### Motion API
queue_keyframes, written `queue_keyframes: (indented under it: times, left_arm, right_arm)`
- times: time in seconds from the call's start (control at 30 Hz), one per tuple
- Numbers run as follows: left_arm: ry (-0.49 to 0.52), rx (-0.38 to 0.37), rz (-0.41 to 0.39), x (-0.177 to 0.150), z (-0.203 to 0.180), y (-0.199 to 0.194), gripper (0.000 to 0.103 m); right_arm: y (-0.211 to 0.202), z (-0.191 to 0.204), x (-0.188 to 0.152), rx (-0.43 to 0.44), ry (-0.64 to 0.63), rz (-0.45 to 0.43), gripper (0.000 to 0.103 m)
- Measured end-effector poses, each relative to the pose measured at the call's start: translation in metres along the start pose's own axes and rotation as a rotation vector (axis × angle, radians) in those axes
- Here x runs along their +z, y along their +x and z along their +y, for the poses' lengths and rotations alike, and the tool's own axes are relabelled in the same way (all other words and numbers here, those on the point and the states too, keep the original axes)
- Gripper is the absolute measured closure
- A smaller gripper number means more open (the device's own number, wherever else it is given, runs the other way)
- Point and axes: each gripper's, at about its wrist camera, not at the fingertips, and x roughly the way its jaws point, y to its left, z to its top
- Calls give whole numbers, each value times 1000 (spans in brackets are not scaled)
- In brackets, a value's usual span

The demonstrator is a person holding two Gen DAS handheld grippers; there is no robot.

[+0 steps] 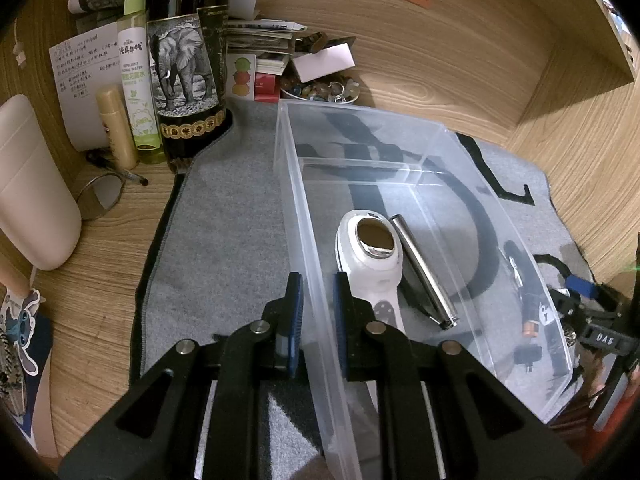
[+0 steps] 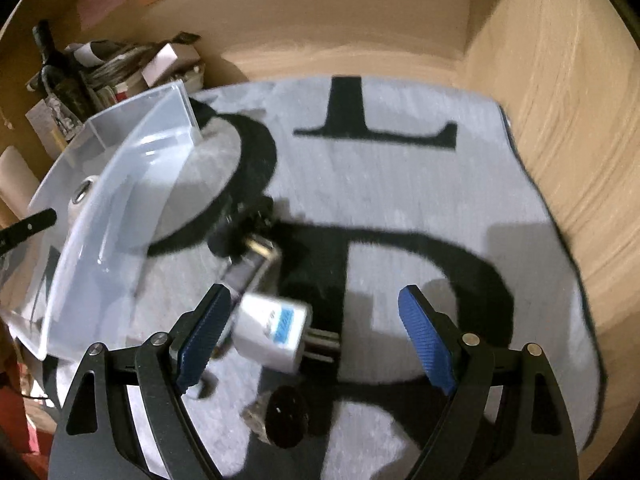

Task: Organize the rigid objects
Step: 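Move the right tool to the white plug adapter and grasp it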

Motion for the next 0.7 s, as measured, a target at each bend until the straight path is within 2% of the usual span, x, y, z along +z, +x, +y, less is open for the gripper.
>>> queue_keyframes:
  times: [0.13, 0.33, 0.4, 0.7]
  left_arm:
    - [-2, -1, -1, 0, 0, 0, 90]
    - [-4, -1, -1, 0, 0, 0, 90]
    - [-4, 0, -2, 0, 0, 0, 90]
    - [-5, -1, -1, -1, 0, -1, 90]
  right_arm:
    - [4, -5, -5, 41, 33, 33, 21]
    - [3, -6, -5, 70, 44, 23, 45]
    - [3, -6, -3, 92, 51, 25, 57]
    - [-3, -4, 3, 94, 50, -17, 58]
